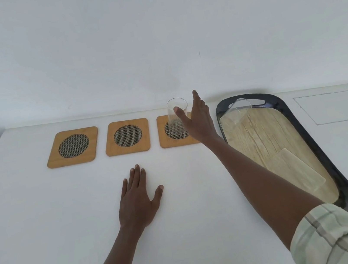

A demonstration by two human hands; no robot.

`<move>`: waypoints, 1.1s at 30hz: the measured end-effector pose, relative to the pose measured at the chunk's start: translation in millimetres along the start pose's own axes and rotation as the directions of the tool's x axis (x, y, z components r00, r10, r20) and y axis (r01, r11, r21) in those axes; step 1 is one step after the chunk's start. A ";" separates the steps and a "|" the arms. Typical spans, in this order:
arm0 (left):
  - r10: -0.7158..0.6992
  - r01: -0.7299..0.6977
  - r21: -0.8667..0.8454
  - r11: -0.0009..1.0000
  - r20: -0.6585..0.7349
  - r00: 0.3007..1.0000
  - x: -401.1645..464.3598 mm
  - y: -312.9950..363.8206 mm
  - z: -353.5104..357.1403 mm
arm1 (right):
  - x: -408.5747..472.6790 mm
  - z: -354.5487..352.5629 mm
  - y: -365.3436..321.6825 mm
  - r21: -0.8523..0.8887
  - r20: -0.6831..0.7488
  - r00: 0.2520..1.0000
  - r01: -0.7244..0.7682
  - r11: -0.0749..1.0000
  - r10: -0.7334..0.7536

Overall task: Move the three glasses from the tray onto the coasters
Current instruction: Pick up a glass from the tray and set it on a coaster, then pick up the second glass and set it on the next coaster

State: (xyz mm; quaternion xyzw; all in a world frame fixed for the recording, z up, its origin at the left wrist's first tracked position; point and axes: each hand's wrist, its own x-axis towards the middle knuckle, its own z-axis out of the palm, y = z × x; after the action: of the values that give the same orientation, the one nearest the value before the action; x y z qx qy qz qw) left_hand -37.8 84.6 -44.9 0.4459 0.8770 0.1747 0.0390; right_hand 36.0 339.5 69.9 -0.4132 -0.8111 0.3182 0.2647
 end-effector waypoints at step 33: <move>0.104 -0.102 -0.022 0.995 0.164 0.981 -71.2 81.3 19.0 | -187.4 -192.2 151.7 -0.412 -0.115 0.939 -0.342 0.844 0.324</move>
State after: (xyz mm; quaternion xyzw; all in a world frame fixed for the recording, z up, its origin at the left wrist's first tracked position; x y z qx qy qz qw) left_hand 71.7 77.1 -41.1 0.5033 0.8453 0.1451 0.1055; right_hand 342.4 308.7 53.6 -0.6017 -0.7712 0.1660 0.1252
